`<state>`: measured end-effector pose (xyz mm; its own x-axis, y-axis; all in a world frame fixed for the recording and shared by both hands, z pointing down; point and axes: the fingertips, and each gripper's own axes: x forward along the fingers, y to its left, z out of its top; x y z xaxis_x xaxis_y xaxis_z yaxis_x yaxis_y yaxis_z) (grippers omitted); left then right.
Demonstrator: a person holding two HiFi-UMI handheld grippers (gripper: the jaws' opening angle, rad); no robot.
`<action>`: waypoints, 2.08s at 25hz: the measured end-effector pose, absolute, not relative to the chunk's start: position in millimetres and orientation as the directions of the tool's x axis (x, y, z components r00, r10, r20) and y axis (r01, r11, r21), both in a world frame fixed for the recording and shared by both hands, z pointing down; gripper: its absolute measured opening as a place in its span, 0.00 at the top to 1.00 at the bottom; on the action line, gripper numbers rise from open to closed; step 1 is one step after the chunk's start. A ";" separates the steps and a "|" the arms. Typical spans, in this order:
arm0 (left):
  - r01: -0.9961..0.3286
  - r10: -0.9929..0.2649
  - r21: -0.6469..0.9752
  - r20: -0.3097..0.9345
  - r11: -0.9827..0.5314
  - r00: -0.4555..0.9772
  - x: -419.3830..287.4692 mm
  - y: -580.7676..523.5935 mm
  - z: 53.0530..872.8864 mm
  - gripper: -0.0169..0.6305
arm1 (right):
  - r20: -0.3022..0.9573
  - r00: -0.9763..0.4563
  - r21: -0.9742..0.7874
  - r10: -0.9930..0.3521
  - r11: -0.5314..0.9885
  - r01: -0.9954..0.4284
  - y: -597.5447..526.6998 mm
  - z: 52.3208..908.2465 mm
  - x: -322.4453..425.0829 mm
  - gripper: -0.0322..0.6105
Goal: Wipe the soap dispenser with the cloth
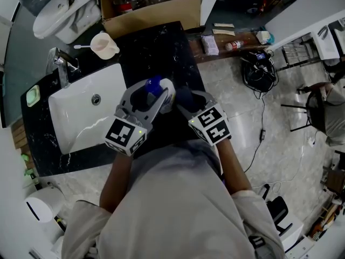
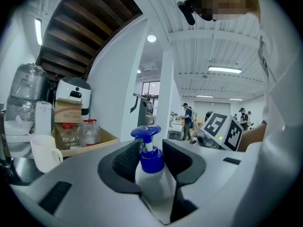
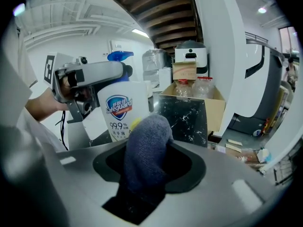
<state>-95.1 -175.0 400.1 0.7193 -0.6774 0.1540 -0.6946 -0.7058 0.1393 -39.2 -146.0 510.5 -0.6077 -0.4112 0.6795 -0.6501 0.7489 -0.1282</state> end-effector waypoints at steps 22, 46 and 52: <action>-0.675 -0.654 0.107 0.180 -0.730 0.735 -79.5 -159.5 404.2 0.76 | 0.554 -0.686 -0.120 -0.471 0.771 -0.625 -145.6 453.6 -45.5 0.67; -0.716 -0.708 0.165 0.112 -0.678 0.697 -83.2 -141.0 393.2 0.76 | 0.562 -0.676 -0.050 -0.476 0.797 -0.602 -125.5 442.0 -40.4 0.67; -0.732 -0.730 0.175 0.088 -0.659 0.678 -91.2 -130.5 391.2 0.76 | 0.551 -0.690 -0.070 -0.470 0.797 -0.599 -114.4 438.6 -42.4 0.67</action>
<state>-91.2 -130.5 391.2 0.6777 -0.7300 0.0878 -0.7320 -0.6586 0.1746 -42.4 -114.4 438.6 -0.6896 -0.4701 0.5509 -0.5994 0.7974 -0.0699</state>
